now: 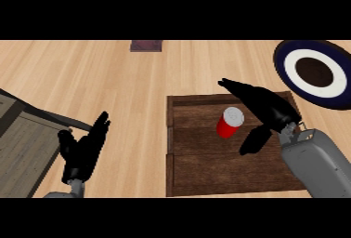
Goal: Pick the can from the tray and place it in the plate
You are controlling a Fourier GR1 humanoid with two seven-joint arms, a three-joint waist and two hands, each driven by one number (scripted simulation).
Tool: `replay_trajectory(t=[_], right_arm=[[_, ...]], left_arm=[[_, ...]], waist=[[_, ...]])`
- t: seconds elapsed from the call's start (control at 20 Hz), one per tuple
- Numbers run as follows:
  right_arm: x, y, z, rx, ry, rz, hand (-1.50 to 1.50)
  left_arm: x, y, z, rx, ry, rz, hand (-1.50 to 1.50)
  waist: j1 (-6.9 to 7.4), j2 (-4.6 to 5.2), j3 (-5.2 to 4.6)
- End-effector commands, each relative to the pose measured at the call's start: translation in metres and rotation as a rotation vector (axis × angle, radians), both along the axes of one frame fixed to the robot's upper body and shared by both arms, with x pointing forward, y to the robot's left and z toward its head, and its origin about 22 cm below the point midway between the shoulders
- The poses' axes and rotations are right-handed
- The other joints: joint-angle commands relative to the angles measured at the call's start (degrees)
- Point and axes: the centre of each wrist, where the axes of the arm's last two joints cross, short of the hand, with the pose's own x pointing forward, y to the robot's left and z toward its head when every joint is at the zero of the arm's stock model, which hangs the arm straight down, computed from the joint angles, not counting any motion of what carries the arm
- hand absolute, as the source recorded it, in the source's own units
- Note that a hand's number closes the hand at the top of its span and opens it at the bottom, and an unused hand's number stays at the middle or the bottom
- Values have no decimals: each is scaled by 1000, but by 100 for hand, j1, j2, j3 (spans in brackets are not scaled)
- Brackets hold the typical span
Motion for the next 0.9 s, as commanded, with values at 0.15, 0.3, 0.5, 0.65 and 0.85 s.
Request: replay_trajectory(t=[0.15,0.3,0.5,0.65,0.85], right_arm=[[9,-6,-15,-33,2,6,-150],[13,10,-22,-58,39,12,-150],[12,-6,-43,-83,40,26,-150],[7,20,-44,-159,66,125,150],[19,1,-51,-165,-15,133,150]], left_arm=[[18,5,1,-20,52,-7,0],[-12,-26,-19,-10,31,-9,0],[2,15,-17,-12,58,1,0],[15,3,-1,-7,42,4,0],[6,-14,-12,1,36,12,0]], waist=[[-16,24,-23],[4,22,-23],[-9,28,-24],[-13,26,-24],[-4,26,-22]])
